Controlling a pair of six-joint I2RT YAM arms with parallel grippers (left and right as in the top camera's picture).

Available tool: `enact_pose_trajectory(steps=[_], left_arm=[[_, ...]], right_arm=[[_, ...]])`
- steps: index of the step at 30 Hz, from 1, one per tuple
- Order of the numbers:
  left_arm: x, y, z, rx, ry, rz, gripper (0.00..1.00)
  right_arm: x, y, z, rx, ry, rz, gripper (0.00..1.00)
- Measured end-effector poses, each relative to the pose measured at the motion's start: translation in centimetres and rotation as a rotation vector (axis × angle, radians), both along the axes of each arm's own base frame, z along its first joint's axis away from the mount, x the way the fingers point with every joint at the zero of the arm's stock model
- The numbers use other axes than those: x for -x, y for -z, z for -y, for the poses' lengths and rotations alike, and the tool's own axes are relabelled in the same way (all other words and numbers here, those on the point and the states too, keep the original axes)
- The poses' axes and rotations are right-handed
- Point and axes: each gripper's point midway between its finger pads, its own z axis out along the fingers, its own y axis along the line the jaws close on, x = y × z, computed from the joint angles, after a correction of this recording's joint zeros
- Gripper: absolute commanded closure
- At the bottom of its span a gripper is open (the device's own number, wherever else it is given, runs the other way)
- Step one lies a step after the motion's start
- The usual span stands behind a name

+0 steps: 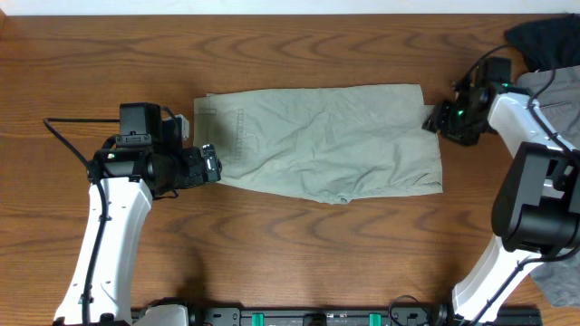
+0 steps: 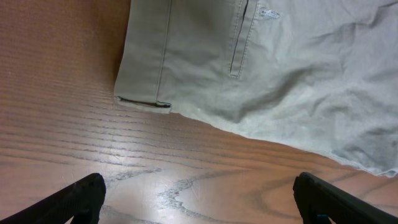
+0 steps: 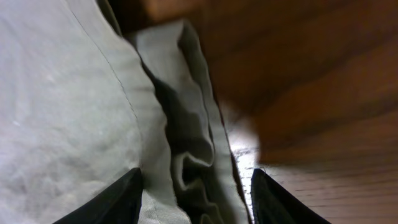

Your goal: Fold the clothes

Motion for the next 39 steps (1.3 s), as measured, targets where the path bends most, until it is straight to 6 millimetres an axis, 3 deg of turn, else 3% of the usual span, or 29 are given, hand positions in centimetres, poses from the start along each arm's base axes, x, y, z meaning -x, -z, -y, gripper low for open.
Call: enact_pose_trajectory(steps=[7, 16, 25, 39], left_arm=[[0.0, 0.0, 0.0, 0.000, 0.000, 0.000, 0.02], [0.0, 0.0, 0.0, 0.000, -0.001, 0.000, 0.02], [-0.4, -0.2, 0.0, -0.001, -0.001, 0.020, 0.02], [-0.7, -0.2, 0.0, -0.001, -0.001, 0.029, 0.02]], right_arm=[[-0.2, 0.2, -1.4, -0.014, -0.039, 0.013, 0.49], [-6.8, -2.6, -1.8, -0.004, -0.120, 0.340, 0.48], [-9.4, -4.0, -3.8, 0.036, -0.198, 0.472, 0.49], [-11.2, -0.3, -2.9, 0.073, -0.105, 0.473, 0.46]])
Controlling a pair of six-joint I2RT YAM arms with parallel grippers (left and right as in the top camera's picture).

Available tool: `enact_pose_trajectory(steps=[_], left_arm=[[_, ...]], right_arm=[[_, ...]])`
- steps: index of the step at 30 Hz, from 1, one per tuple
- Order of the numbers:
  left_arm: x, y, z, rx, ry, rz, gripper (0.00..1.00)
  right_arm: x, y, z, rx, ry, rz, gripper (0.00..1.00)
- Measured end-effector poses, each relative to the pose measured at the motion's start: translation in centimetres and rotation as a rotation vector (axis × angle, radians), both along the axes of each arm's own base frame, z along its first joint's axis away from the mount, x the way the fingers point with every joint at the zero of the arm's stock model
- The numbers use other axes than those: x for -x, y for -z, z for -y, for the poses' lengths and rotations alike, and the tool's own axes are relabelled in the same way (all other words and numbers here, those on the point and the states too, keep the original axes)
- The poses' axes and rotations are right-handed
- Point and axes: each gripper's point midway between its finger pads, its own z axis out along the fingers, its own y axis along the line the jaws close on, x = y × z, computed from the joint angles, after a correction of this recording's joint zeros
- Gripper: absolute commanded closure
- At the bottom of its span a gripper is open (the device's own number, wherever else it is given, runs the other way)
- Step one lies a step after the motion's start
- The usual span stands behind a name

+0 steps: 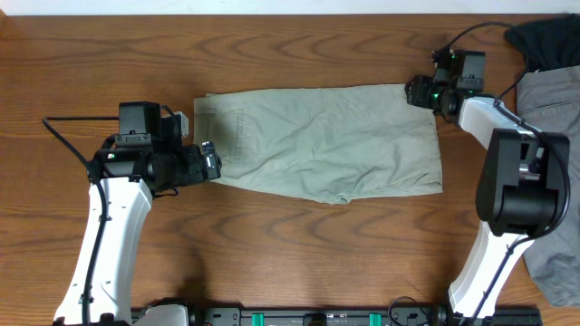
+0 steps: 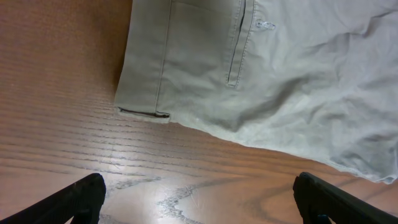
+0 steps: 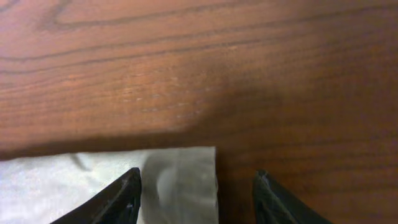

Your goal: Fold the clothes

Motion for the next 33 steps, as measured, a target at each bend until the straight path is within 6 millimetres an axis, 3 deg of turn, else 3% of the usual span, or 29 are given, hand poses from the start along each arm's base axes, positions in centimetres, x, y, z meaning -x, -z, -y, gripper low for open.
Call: enact_pose_trajectory(steps=[7, 12, 16, 22, 26, 30, 33], left_arm=[[0.0, 0.0, 0.0, 0.000, 0.000, 0.002, 0.02], [-0.1, 0.0, 0.0, 0.000, 0.000, 0.004, 0.02], [-0.4, -0.2, 0.0, -0.001, 0.000, 0.018, 0.02], [-2.3, -1.0, -0.1, -0.005, 0.000, 0.104, 0.02], [-4.5, -2.2, -0.2, -0.011, 0.000, 0.208, 0.02], [-6.1, -2.7, -0.4, -0.018, 0.007, 0.269, 0.01], [-7.7, -1.6, -0.9, -0.025, 0.004, 0.280, 0.06]], right_arm=[[-0.6, 0.0, -1.3, -0.087, -0.022, 0.027, 0.61], [-1.3, -0.6, -2.2, -0.151, -0.053, 0.070, 0.86], [-1.2, -1.3, -2.8, -0.231, -0.088, 0.080, 0.98], [0.2, -2.4, -2.0, -0.355, -0.125, 0.054, 0.98], [1.4, -5.8, -2.1, -0.417, -0.164, 0.062, 0.99], [3.1, -12.1, -3.4, -0.431, -0.246, 0.122, 0.99], [5.1, -16.9, -4.2, -0.416, -0.282, 0.161, 0.99]])
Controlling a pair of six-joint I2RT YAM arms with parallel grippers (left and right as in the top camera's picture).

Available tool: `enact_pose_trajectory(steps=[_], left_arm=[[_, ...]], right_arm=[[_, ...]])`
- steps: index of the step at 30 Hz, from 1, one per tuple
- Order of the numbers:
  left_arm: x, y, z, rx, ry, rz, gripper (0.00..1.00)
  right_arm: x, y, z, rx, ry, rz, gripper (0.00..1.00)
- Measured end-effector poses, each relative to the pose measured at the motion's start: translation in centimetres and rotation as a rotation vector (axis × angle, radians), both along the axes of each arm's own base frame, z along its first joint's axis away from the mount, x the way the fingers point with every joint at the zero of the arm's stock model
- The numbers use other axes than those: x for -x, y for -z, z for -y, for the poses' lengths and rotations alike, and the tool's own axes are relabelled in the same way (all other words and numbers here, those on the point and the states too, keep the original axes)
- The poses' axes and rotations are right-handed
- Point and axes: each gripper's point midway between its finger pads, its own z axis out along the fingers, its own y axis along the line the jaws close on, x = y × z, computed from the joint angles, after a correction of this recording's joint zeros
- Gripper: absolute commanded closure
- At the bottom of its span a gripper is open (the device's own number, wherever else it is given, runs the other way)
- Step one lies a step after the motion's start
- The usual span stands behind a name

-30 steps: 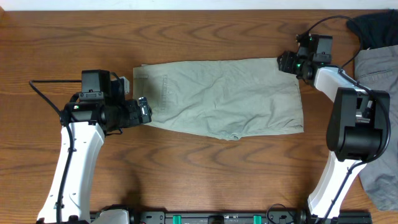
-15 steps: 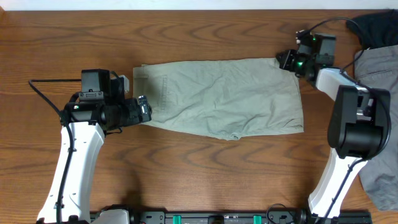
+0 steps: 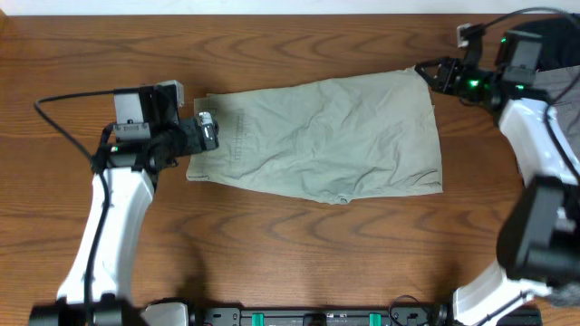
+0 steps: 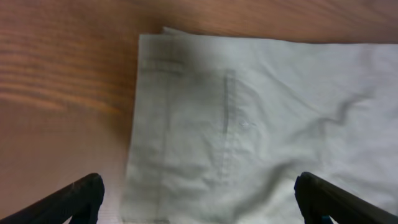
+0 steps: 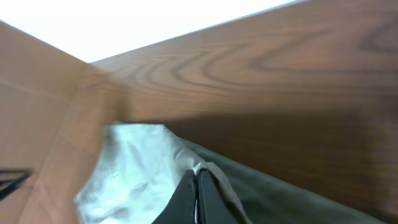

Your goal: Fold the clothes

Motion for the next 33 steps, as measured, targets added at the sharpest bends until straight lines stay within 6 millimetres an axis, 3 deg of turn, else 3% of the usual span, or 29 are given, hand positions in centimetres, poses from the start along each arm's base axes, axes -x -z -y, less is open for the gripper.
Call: enact_pose_trajectory(steps=[4, 9, 14, 23, 26, 30, 33], left_arm=[[-2.6, 3.1, -1.7, -0.005, -0.032, -0.010, 0.10], [-4.1, 6.2, -3.3, -0.006, -0.062, -0.033, 0.03], [-5.7, 6.2, -3.3, 0.008, -0.055, 0.026, 0.02], [-6.5, 6.4, -1.1, 0.123, 0.024, 0.054, 0.02], [-6.4, 6.4, -0.8, 0.138, 0.034, 0.048, 0.02], [-6.1, 6.6, -0.6, 0.150, 0.039, 0.033, 0.02], [-5.4, 7.0, -0.5, 0.157, 0.035, -0.001, 0.02]], right_arm=[[2.7, -3.3, -0.3, 0.031, 0.011, -0.007, 0.98], [5.4, -4.0, 0.8, 0.121, 0.084, -0.079, 0.99], [6.9, -3.6, 1.3, 0.200, 0.081, -0.101, 0.99], [7.0, -3.5, -0.9, 0.266, -0.006, -0.050, 0.98], [6.2, -3.2, 0.5, 0.310, 0.073, -0.060, 0.94], [4.9, -2.8, 4.3, 0.409, 0.289, -0.096, 0.90], [4.3, -2.8, 7.1, 0.444, 0.413, -0.109, 0.74]])
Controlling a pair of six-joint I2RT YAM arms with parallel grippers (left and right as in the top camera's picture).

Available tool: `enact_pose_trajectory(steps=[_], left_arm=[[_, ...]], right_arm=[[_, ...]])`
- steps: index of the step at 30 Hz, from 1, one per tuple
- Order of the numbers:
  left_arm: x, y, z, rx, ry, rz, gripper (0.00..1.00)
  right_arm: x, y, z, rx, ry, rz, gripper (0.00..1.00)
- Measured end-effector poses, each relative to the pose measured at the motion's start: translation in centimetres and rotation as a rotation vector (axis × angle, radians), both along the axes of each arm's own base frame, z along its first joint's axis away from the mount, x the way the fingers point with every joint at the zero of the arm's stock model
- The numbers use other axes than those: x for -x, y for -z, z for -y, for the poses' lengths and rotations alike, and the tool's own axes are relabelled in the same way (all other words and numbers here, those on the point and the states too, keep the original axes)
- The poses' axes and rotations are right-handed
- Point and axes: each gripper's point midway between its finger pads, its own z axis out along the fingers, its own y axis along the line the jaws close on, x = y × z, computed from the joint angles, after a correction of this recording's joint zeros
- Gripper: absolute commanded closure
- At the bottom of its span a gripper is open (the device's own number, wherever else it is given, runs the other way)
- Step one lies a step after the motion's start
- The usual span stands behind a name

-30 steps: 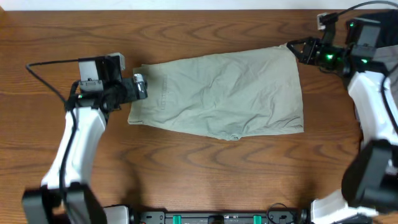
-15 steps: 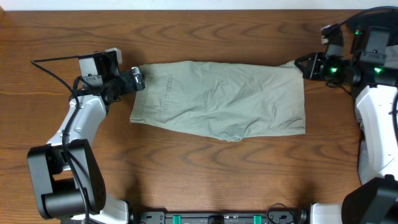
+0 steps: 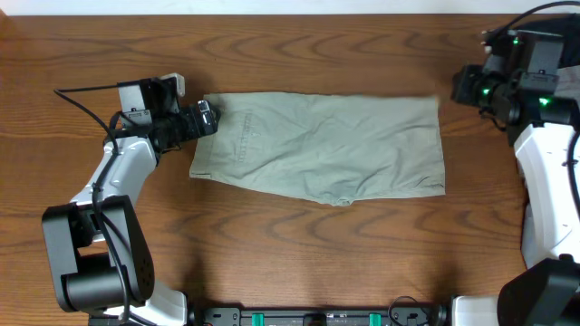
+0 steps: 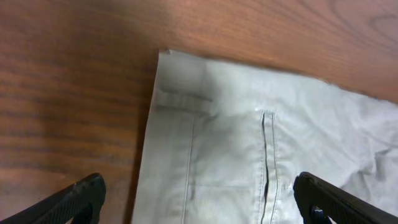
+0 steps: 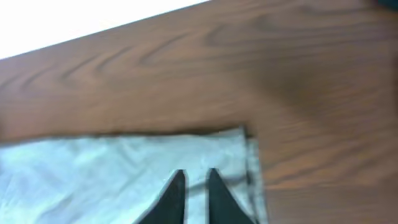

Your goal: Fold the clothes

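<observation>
Pale green shorts point(image 3: 317, 145) lie spread flat on the wooden table, waistband to the left. My left gripper point(image 3: 207, 118) hangs wide open over the waistband's far left corner point(image 4: 180, 81), with cloth below and nothing between the fingers point(image 4: 87, 193). My right gripper point(image 3: 456, 86) is beside the shorts' far right corner point(image 5: 239, 140). In the right wrist view its fingers point(image 5: 174, 193) stand a narrow gap apart above the cloth and hold nothing.
Other clothes point(image 3: 571, 86) lie at the far right edge, mostly behind my right arm. The table's far edge point(image 3: 272, 13) runs just beyond the shorts. A black rail point(image 3: 317, 317) lines the near edge.
My right gripper was shut on the raised far right corner. Now that corner lies flat and the fingers are slightly apart. My left gripper sits a little farther back at the waistband corner.
First my right gripper was open around a bunched fold at the right hem, the left open by the near left corner. The right then stood at the far right corner, then shut on it and held it up. Now the shorts lie flat, far edge straight.
</observation>
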Motion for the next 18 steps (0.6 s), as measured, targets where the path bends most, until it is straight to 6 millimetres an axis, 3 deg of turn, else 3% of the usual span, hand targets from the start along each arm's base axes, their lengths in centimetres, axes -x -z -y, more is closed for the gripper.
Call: enact_pose_trajectory(steps=[3, 6, 12, 15, 18], left_arm=[[1.1, 0.7, 0.2, 0.005, 0.008, -0.055, 0.02], [1.2, 0.8, 0.2, 0.000, 0.016, -0.054, 0.02], [-0.3, -0.2, -0.1, -0.021, 0.026, 0.029, 0.01], [-1.1, -0.9, -0.2, -0.027, 0.025, 0.075, 0.06], [-0.3, -0.3, 0.0, -0.021, 0.028, 0.031, 0.07]], right_arm=[[0.2, 1.3, 2.1, 0.015, 0.071, -0.042, 0.67], [0.3, 3.1, 2.2, 0.007, 0.052, -0.094, 0.64], [-0.2, 6.1, -0.9, -0.076, -0.134, -0.142, 0.59], [-0.3, 7.6, -2.4, -0.116, -0.196, -0.170, 0.59], [-0.3, 8.8, -3.9, -0.146, -0.246, -0.196, 0.59]])
